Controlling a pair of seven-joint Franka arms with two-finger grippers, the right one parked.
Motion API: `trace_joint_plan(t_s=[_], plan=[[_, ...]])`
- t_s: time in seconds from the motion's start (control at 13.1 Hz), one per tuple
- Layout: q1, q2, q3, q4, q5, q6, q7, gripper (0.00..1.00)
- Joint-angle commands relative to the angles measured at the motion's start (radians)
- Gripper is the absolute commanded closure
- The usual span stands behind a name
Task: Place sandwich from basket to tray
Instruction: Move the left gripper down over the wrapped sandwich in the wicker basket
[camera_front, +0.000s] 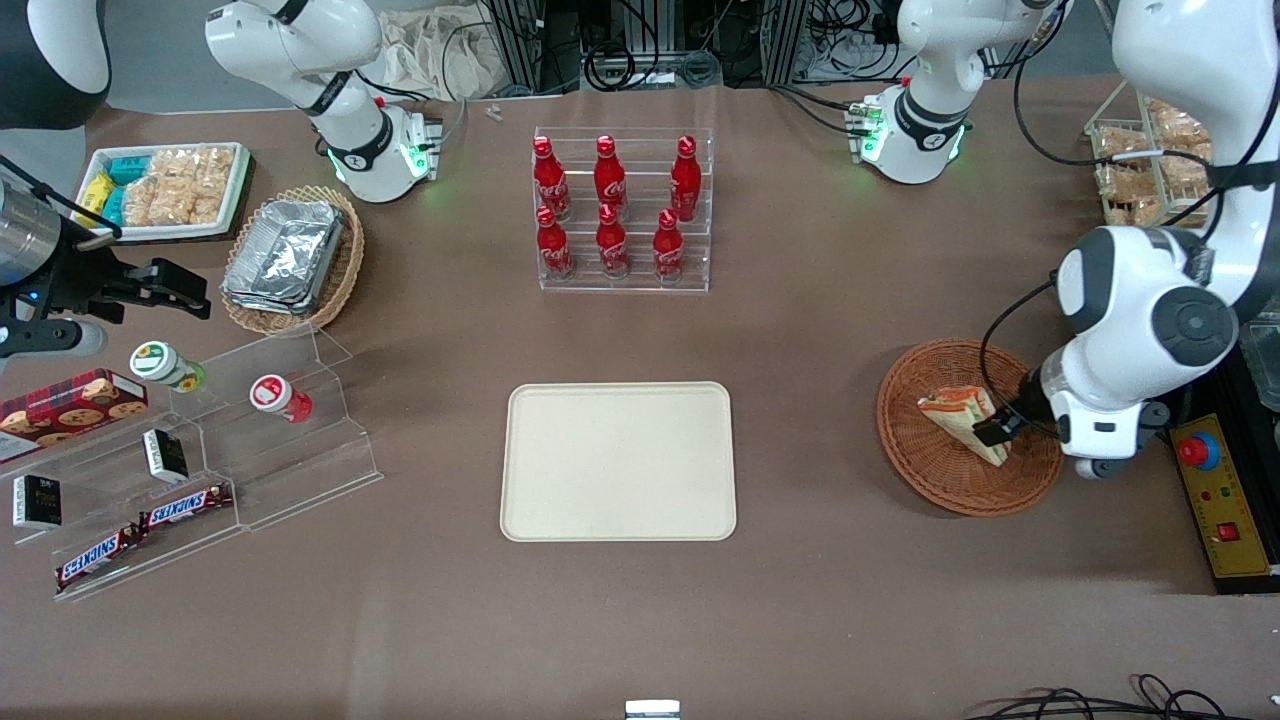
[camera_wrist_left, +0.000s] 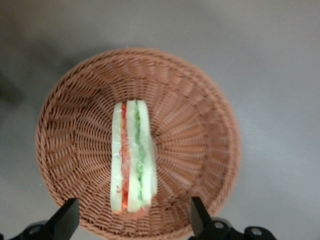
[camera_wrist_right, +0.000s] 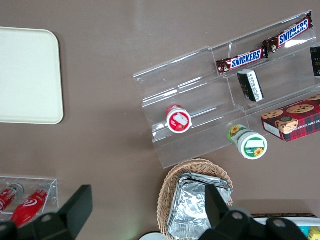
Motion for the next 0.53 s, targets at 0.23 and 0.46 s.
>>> trace_joint_plan(t_s=[0.23, 0.46], plan=[[0.011, 0.017, 0.011, -0.09, 0.041, 0.084, -0.05, 0.0], [0.011, 0.06, 0.013, -0.096, 0.041, 0.136, -0.093, 0.0]])
